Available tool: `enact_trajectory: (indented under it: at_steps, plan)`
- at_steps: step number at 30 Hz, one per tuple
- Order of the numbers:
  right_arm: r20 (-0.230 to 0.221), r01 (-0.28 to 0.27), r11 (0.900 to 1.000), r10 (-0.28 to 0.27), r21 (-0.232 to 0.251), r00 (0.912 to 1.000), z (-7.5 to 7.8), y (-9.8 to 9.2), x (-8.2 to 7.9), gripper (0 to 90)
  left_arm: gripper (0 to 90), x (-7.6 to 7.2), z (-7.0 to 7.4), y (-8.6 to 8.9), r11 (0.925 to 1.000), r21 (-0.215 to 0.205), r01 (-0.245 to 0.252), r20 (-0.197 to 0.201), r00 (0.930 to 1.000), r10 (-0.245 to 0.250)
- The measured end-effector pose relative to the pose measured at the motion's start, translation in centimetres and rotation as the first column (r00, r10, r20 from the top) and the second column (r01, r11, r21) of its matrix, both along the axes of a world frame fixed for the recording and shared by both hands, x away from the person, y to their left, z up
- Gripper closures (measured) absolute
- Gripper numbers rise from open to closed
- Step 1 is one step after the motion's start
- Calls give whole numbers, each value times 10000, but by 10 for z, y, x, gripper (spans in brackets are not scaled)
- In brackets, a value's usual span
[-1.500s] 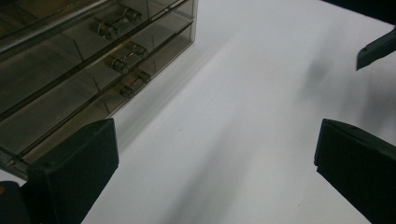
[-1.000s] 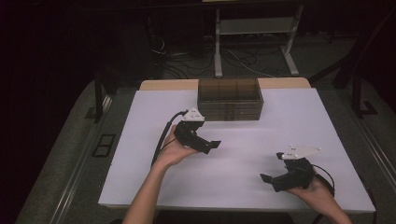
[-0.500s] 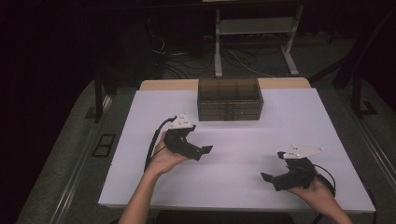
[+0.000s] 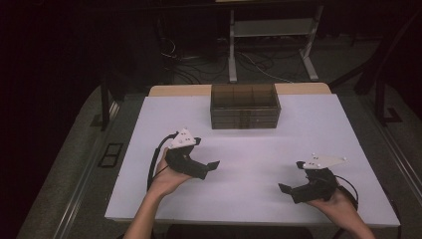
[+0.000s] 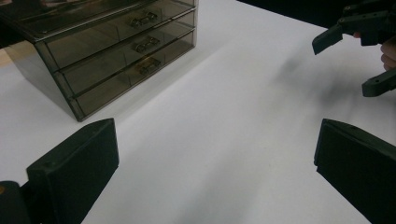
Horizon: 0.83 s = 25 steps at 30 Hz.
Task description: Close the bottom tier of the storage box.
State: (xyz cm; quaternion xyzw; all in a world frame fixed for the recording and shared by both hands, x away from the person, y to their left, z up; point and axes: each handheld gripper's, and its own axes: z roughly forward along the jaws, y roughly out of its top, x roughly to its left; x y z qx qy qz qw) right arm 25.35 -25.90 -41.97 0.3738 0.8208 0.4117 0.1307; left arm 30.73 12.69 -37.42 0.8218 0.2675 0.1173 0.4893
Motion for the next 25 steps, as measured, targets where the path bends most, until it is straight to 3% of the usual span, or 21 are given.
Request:
enact_trajectory:
  at_steps: [8, 18, 25]
  plan:
    - [2, 23, 10000, -23, 10, 10000, 0, 0, 0, 1, 0, -14, -6, 10, 9997, -186, -147, 110, 9998, 149]
    - [-4, 32, 10000, -32, -2, 10000, 0, 0, -1, 1, 0, -31, -16, 31, 9953, -727, -647, 103, 9978, 657]
    - [0, 59, 10000, -59, 6, 10000, 0, 0, -1, 1, 0, -41, -25, 47, 9857, -1275, -1103, -124, 9939, 1096]
